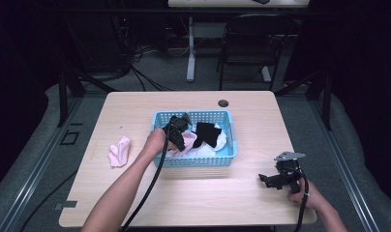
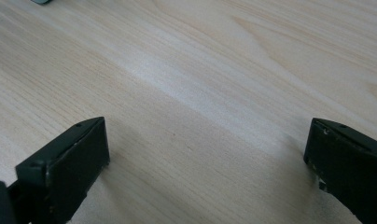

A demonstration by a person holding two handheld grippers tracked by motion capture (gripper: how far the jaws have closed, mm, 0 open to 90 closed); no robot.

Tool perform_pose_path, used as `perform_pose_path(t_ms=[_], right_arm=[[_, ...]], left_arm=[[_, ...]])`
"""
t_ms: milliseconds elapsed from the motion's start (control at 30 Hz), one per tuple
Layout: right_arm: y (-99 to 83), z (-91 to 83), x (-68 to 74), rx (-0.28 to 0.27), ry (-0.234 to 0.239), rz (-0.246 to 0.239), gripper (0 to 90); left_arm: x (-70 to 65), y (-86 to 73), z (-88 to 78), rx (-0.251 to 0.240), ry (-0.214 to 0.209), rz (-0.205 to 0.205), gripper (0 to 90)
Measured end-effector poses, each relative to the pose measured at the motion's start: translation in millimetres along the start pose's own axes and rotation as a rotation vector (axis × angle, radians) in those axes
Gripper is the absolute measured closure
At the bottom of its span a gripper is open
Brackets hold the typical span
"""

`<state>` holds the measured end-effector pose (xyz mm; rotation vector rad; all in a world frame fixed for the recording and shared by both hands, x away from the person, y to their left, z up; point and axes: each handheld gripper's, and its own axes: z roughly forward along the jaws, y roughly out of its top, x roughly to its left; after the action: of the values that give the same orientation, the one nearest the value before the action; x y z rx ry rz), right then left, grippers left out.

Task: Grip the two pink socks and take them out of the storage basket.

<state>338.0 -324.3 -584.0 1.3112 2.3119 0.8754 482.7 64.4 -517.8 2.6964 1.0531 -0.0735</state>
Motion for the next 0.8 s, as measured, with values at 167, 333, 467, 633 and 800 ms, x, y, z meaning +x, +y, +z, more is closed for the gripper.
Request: perform_pose_path(t_ms=[167, 333, 467, 633, 800], right_arm=[[0.0, 0.0, 0.0, 0.0, 0.0, 0.0, 0.0], [0.0, 0.1, 0.0, 0.0, 0.001, 0.0, 0.0], [0.0, 0.0, 0.0, 0.0, 0.001, 0.0, 0.0], [0.0, 0.1, 0.0, 0.0, 0.001, 0.0, 0.0], [0.0, 0.0, 0.0, 0.0, 0.001, 0.0, 0.0]], left_arm=[[4.5, -3.9, -13.3, -0.029, 0.008, -0.001, 86.5], [7.7, -8.1, -29.7, -0.072, 0.027, -0.002, 86.4], [11.2, -12.4, -41.9, -0.107, 0.03, -0.009, 86.5], [14.6, -17.1, -58.4, -0.149, 0.028, -0.014, 86.5], [15.6, -22.0, -73.5, -0.184, 0.038, -0.012, 86.5]])
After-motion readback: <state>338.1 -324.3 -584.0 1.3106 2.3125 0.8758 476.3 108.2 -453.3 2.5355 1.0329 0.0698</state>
